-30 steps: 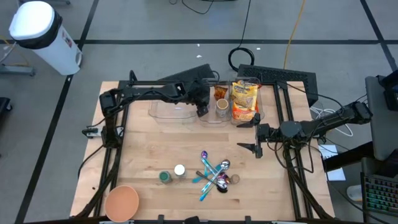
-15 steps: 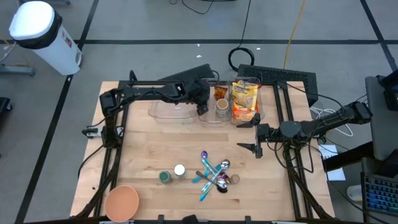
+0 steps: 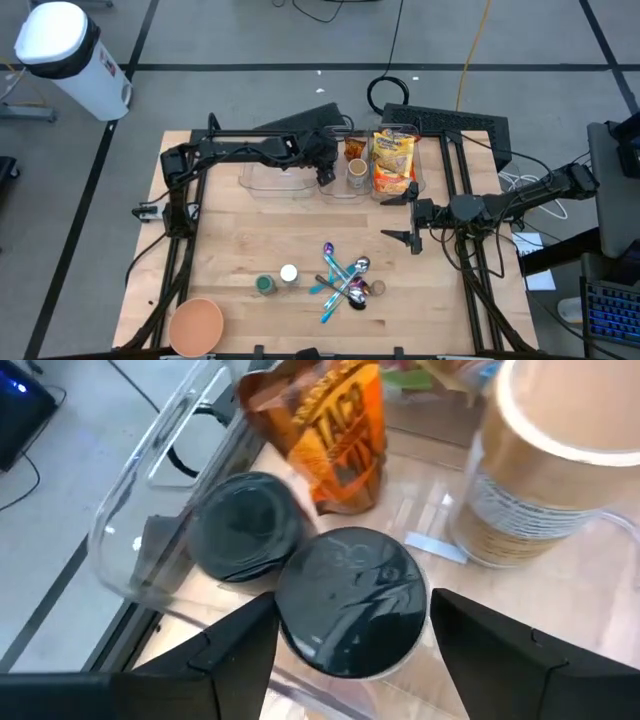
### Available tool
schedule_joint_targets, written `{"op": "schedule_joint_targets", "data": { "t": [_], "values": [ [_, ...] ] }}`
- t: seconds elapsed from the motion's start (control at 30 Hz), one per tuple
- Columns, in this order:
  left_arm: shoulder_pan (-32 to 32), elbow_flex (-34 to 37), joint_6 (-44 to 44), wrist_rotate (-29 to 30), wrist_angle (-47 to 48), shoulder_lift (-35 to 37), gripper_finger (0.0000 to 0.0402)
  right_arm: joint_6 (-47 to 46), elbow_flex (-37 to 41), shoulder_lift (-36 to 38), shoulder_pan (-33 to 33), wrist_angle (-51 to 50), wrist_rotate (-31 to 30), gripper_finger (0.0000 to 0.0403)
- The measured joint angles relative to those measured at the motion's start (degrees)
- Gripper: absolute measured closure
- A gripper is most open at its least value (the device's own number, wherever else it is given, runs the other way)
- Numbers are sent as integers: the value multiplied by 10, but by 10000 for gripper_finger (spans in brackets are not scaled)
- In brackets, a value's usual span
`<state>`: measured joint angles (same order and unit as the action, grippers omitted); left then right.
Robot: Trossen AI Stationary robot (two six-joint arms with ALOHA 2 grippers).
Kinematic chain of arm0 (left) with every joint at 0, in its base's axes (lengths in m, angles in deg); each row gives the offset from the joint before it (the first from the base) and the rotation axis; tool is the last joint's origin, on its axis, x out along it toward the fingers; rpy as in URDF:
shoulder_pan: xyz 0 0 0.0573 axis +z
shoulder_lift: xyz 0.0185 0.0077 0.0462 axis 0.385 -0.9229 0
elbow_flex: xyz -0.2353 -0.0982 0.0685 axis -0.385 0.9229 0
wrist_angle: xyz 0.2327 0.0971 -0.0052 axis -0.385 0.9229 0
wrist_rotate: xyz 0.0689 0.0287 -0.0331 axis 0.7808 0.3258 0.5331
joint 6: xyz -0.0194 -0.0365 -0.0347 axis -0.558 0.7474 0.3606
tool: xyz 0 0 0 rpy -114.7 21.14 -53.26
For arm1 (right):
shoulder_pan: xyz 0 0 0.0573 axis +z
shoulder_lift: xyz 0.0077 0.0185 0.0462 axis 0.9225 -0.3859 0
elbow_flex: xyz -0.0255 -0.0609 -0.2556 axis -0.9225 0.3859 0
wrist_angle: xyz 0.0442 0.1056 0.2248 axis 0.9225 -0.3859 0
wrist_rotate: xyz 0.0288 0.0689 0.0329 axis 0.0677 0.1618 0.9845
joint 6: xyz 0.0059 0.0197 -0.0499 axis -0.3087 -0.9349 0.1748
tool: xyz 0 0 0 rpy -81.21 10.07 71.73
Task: Pick & Place Food Item
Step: Put the violet seasoning bottle into the middle transparent bin
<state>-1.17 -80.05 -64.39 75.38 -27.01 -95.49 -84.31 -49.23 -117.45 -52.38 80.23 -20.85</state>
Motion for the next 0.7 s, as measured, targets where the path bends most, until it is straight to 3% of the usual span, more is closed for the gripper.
{"op": "schedule_joint_targets", "data": {
  "t": [0.7],
  "values": [
    [-14, 0, -44, 0, -11, 0, 133, 0, 0, 0, 0, 0, 0, 46]
  ]
}}
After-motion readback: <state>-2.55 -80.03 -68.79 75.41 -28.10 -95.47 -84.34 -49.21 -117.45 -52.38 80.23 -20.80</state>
